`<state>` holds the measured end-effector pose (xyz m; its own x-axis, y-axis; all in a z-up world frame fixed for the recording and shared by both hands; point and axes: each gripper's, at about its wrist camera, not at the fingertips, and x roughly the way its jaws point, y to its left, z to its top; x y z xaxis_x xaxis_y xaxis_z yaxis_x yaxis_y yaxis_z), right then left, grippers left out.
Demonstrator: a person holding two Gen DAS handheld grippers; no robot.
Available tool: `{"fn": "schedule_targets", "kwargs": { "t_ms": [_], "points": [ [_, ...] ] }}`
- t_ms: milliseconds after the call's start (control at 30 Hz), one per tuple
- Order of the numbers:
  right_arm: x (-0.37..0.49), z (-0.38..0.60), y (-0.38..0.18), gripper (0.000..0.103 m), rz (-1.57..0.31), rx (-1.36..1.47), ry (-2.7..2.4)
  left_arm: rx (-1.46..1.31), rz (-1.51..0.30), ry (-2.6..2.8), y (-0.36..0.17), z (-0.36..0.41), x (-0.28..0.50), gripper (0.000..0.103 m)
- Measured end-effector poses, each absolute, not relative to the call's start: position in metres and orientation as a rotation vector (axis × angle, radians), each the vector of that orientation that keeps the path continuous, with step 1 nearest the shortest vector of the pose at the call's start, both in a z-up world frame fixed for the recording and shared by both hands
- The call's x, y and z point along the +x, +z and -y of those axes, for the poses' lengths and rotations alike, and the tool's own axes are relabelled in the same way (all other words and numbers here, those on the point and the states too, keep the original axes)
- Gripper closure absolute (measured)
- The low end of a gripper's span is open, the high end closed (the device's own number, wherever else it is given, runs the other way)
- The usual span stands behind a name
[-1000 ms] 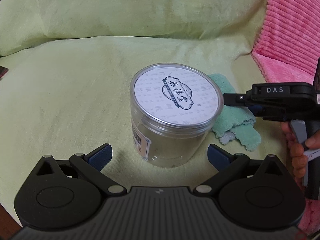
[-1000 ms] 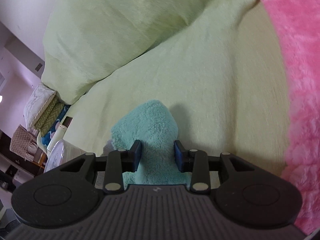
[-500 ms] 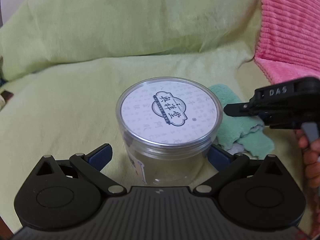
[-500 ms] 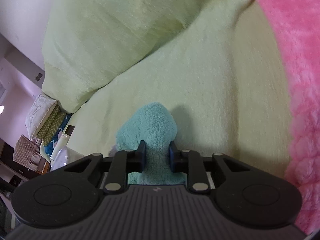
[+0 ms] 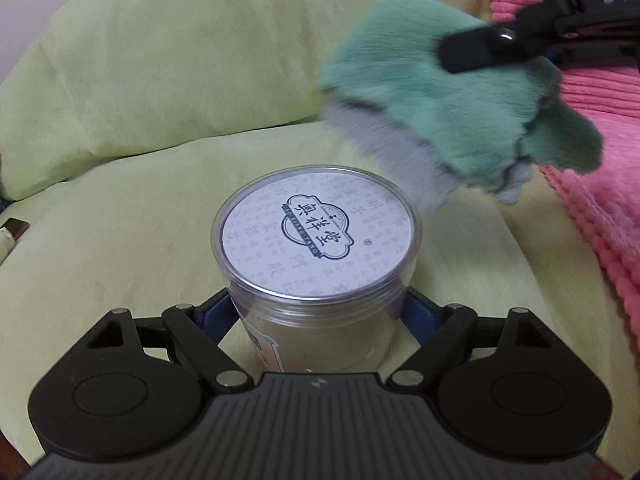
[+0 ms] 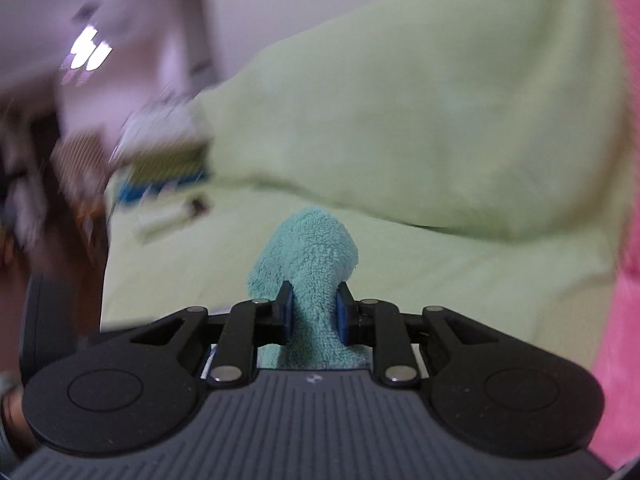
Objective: Clean container
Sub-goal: 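Wipe the jar lid with the cloth in the right gripper while the left gripper holds the jar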
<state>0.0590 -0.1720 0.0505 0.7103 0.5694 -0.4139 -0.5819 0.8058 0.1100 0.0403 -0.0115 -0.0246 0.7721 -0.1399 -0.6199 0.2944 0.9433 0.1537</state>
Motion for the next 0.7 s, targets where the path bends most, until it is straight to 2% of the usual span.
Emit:
{"fn": "schedule_targets", "kwargs": {
  "t_ms": [67,333,700],
  "points": [
    [0.054,0.155,0.053,0.085,-0.49,-0.098,0.714,0.26,-0.644,-0.261,-0.024,0.01,0.036,0.017],
    [0.065,0.13,0.048,0.084,-0.682,-0.082,0.828,0.249,-0.65,-0.313,-0.025,0.0,0.031,0.018],
    [0.089,0.114,0.029,0.084,-0.543,-0.025,0.756,0.278,-0.625,-0.301,-0.03,0.005,0.032,0.017]
  ]
}}
